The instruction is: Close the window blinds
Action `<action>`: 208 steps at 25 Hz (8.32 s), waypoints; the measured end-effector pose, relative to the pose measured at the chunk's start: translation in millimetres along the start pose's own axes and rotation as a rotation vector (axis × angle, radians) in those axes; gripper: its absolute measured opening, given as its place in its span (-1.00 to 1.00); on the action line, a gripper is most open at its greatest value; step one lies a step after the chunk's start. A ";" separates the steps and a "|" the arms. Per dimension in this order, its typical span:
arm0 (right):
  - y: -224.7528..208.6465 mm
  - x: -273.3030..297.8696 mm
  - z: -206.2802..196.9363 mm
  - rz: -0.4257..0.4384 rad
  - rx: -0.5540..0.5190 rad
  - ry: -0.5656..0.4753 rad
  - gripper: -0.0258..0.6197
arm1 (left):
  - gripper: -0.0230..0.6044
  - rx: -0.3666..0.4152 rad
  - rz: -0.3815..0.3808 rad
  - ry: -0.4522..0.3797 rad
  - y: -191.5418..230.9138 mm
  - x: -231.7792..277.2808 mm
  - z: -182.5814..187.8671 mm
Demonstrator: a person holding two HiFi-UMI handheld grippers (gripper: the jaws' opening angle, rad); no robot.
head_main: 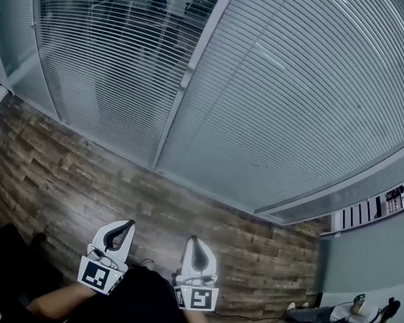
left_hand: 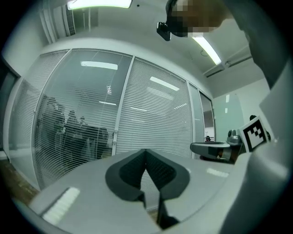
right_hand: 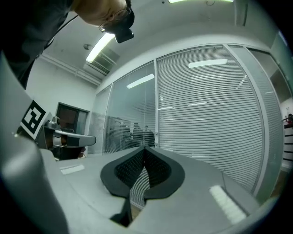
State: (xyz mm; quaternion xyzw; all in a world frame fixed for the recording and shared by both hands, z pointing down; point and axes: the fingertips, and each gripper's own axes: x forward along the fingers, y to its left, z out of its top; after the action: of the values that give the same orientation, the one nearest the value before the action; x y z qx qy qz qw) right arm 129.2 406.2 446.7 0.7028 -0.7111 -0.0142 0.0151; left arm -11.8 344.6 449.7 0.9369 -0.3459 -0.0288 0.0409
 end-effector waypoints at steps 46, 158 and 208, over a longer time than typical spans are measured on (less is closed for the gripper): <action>-51.7 418.9 29.0 -0.091 0.027 0.029 -0.66 | -0.92 -0.032 -0.121 0.038 243.9 259.3 25.6; -101.0 531.7 11.8 -0.173 0.273 0.095 -0.47 | -0.92 -0.107 -0.145 0.069 283.9 332.8 11.6; -102.1 540.5 21.9 -0.228 0.121 0.086 -0.53 | -0.92 -0.132 -0.086 0.087 311.6 337.6 12.8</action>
State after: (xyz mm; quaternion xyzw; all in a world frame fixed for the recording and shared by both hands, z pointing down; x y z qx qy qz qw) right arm 224.0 -135.5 421.3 0.7787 -0.6248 0.0573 0.0014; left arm 42.1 -111.7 458.3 0.9466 -0.3005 -0.0125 0.1161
